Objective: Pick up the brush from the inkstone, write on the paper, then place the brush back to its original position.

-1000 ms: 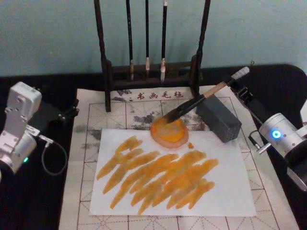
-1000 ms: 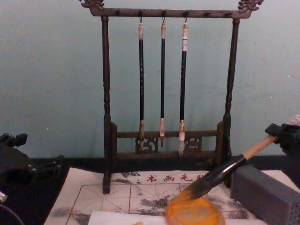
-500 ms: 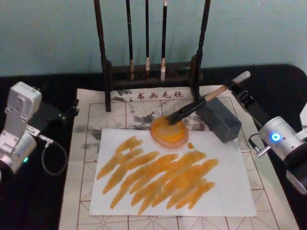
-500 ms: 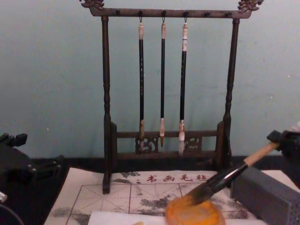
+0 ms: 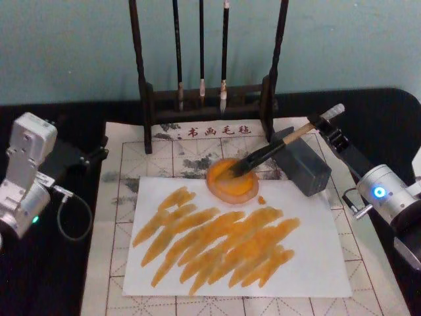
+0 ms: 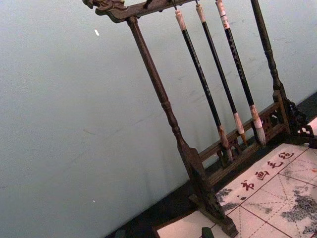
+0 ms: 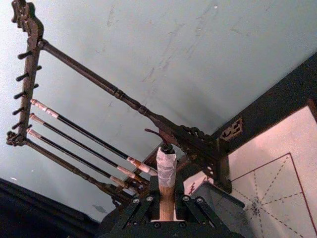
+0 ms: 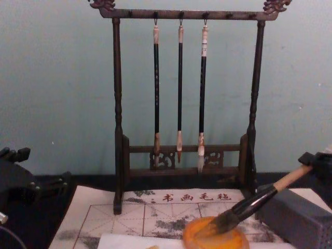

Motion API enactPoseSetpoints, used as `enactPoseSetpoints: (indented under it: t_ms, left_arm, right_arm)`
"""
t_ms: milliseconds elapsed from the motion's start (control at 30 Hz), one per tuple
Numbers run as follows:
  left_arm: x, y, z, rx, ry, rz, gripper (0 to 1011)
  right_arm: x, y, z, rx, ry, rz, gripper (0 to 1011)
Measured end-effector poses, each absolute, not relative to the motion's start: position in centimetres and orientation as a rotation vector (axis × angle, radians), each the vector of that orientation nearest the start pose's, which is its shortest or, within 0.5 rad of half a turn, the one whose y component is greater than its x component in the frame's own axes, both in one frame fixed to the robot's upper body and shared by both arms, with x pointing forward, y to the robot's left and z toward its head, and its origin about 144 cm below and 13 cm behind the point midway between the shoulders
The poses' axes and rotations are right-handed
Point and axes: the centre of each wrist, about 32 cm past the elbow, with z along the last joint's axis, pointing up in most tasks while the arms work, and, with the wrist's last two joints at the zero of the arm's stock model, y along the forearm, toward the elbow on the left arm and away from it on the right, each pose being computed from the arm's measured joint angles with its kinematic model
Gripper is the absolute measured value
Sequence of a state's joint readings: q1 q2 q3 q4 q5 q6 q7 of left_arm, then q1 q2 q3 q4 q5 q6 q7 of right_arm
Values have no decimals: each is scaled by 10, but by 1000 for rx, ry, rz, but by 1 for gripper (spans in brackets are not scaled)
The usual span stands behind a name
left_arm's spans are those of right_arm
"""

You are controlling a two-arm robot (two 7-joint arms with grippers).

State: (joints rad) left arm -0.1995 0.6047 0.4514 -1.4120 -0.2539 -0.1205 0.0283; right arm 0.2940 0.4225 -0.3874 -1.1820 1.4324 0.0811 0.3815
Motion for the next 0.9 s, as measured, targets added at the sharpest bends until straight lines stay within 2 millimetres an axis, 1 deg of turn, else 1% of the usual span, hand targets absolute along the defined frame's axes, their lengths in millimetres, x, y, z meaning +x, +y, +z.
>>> enactPoseSetpoints:
  t_ms: [900]
  left_arm:
    - [489, 310, 1140, 304, -285, 1248, 1001]
  right_arm:
    - [522, -299, 1103, 566, 882, -1026, 184]
